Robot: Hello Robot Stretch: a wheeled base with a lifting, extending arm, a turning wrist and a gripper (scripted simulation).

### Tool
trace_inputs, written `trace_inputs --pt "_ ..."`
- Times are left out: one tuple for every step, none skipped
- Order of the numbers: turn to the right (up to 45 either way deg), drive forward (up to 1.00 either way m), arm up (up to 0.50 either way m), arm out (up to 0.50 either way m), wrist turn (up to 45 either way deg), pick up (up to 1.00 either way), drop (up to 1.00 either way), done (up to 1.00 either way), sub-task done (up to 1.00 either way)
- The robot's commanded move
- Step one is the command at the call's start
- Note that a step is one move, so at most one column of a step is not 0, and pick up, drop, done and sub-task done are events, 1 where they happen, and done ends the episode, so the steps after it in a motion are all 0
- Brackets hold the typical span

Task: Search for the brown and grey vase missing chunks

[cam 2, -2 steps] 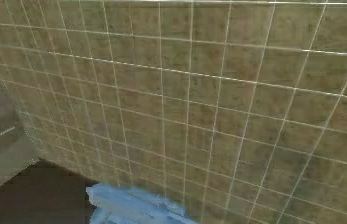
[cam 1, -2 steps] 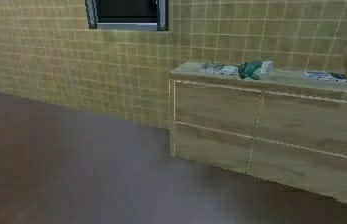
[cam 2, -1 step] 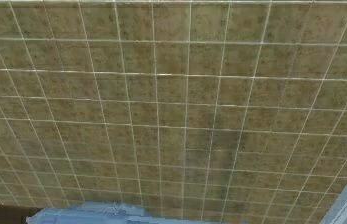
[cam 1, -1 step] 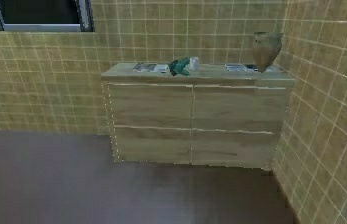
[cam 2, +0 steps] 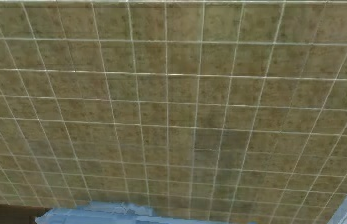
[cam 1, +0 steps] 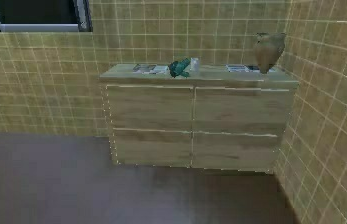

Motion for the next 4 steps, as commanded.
trace_inputs --pt "3.0 0.0 0.0 0.0 0.0 0.0 0.0 0.0 0.0" --pt "0.0 1.0 0.0 0.0 0.0 0.0 0.0 0.0 0.0" --pt "36.0 0.0 0.0 0.0 0.0 0.0 0.0 0.0 0.0" --pt "0.0 0.0 0.0 0.0 0.0 0.0 0.0 1.0 0.0"
